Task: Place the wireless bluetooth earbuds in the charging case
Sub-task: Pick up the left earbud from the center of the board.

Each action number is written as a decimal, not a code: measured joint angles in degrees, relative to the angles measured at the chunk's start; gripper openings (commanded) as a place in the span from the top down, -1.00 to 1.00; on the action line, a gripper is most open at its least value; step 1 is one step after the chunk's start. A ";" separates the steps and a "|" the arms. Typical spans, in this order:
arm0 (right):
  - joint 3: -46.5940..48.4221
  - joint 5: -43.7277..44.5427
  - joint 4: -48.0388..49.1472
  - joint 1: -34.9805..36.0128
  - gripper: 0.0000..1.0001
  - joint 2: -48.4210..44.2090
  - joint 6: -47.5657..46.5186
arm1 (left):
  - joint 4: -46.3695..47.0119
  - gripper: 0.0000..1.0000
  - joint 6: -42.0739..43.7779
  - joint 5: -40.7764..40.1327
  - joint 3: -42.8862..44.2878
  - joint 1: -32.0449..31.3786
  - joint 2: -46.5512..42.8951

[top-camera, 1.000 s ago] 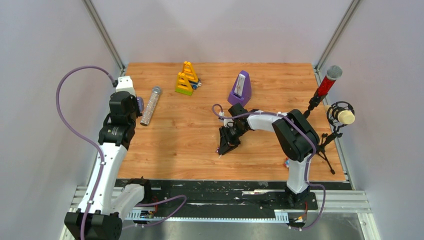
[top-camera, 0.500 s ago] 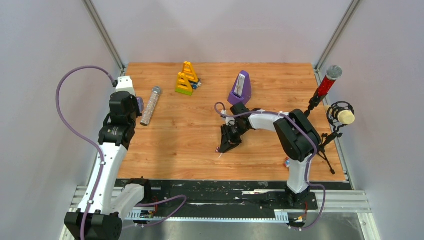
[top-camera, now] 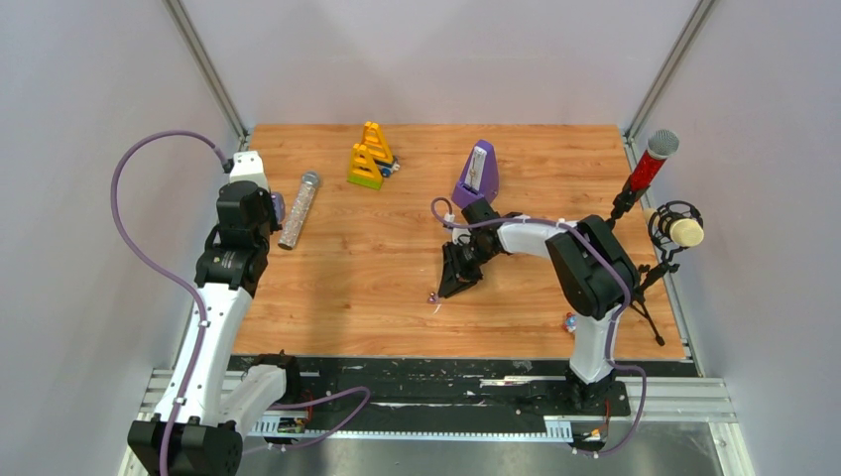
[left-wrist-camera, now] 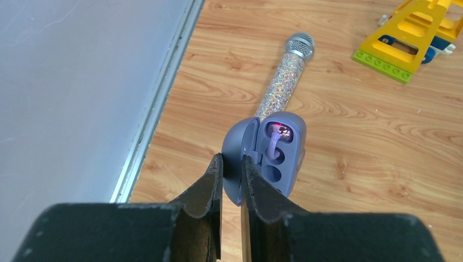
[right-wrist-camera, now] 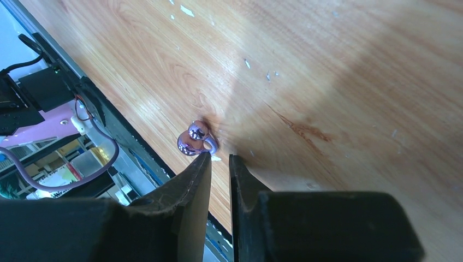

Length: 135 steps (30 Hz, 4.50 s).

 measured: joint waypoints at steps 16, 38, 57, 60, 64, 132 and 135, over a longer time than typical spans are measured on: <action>0.85 1.55 0.37 3.34 0.48 0.07 0.00 | 0.00 0.81 0.00 -0.02 0.00 0.00 0.00; 3.85 -6.47 0.48 2.60 0.38 4.55 1.75 | 0.00 0.81 0.00 -0.04 0.00 0.00 0.07; 2.21 -8.24 6.62 -1.51 0.55 4.61 4.55 | -0.02 0.81 0.02 -0.44 0.00 0.00 0.07; -0.92 -6.10 5.31 -1.77 0.60 -0.24 1.27 | -0.02 0.81 0.02 -0.44 0.00 0.00 0.07; -3.41 -5.03 4.11 -1.49 0.64 -6.51 -3.54 | 0.00 0.81 0.02 -0.42 0.00 0.00 0.02; 12.22 -4.00 0.00 2.49 0.53 7.45 -20.48 | 0.04 0.81 0.00 -0.02 0.00 0.00 -1.88; 11.85 -4.85 -0.15 2.51 0.53 7.45 -20.79 | 0.02 0.81 0.00 -0.02 0.00 0.00 -1.88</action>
